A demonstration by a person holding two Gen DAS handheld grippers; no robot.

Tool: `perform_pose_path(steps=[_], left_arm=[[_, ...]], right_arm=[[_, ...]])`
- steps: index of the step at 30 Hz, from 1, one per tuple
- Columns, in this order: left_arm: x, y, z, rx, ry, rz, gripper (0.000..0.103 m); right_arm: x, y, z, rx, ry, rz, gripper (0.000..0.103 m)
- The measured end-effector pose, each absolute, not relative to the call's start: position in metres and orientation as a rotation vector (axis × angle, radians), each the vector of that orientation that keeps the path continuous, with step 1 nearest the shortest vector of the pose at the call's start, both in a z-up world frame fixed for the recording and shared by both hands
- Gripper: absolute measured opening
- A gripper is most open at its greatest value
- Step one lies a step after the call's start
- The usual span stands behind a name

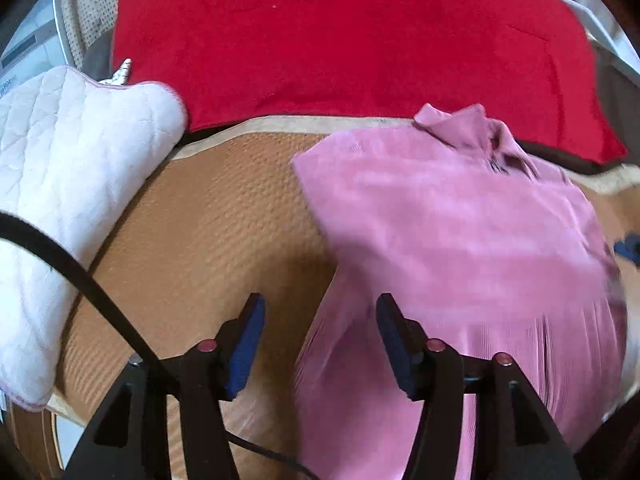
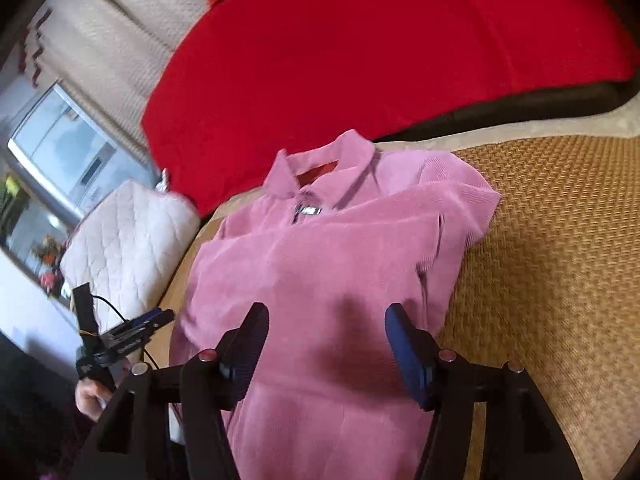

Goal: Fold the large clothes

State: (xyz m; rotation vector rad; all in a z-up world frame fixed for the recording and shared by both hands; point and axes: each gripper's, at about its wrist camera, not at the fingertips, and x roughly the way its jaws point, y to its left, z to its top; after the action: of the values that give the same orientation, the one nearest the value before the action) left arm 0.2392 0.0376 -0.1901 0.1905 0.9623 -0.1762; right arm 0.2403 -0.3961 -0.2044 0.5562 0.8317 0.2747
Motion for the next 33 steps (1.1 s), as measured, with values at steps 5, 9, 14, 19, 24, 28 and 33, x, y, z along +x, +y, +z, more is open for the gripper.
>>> perform_pose_path(steps=[5,9,14,19,24,28,33], left_arm=[[0.173,0.084,-0.189,0.116,1.009,-0.222,0.069],[0.129,0.106,-0.211,0.020,1.083,-0.273,0.070],[0.105,0.112,-0.255,-0.033,1.202,-0.286,0.071],[0.102,0.105,-0.297,-0.054,1.370,-0.282,0.073],[0.103,0.100,-0.314,-0.095,1.411,-0.270,0.073],[0.105,0.095,-0.321,-0.096,1.408,-0.296,0.073],[0.100,0.098,-0.329,-0.182,1.398,-0.329,0.027]], right_arm=[[0.190,-0.394,-0.206,0.530,0.839,0.308,0.065],[0.140,-0.392,-0.219,0.568,0.863,0.313,0.065],[0.080,-0.399,-0.236,0.637,0.900,0.277,0.068],[0.043,-0.402,-0.264,0.664,1.032,0.219,0.070],[0.040,-0.389,-0.291,0.636,1.152,0.186,0.070],[0.051,-0.369,-0.304,0.581,1.202,0.187,0.070],[0.059,-0.339,-0.317,0.505,1.244,0.180,0.069]])
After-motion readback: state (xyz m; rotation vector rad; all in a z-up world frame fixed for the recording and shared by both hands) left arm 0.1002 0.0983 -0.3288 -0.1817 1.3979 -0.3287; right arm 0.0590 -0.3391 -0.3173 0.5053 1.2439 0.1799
